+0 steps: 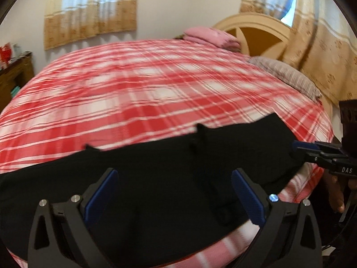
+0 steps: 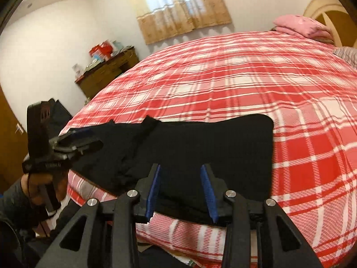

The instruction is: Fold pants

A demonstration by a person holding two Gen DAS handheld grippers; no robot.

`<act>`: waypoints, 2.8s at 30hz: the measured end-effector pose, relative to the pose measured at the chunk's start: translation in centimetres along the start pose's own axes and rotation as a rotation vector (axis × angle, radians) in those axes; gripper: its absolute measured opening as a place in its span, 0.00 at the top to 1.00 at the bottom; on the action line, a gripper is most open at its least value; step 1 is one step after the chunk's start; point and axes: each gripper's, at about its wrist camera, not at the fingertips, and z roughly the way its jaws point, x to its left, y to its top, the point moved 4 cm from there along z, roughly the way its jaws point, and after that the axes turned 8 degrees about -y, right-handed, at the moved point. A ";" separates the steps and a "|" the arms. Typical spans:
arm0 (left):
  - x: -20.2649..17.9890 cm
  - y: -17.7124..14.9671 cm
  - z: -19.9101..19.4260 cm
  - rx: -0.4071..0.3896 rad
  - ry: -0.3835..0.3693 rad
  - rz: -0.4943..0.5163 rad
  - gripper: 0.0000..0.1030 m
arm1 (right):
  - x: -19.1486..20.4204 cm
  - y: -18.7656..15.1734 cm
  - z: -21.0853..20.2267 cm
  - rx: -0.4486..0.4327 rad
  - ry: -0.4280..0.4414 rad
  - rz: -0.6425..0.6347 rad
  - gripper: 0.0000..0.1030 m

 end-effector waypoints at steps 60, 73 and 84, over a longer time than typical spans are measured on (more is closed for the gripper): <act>-2.9 -1.0 1.5 0.068 -0.205 -0.108 0.88 | -5.2 1.1 -2.1 -0.219 -0.157 0.161 0.46; -0.8 -2.2 2.9 0.118 -0.110 -0.136 0.85 | -0.1 -1.1 1.7 -0.021 -0.072 -0.067 0.42; -0.3 -2.5 0.9 0.049 -0.017 -0.068 0.30 | 0.8 -0.2 4.0 0.031 -0.166 -0.094 0.34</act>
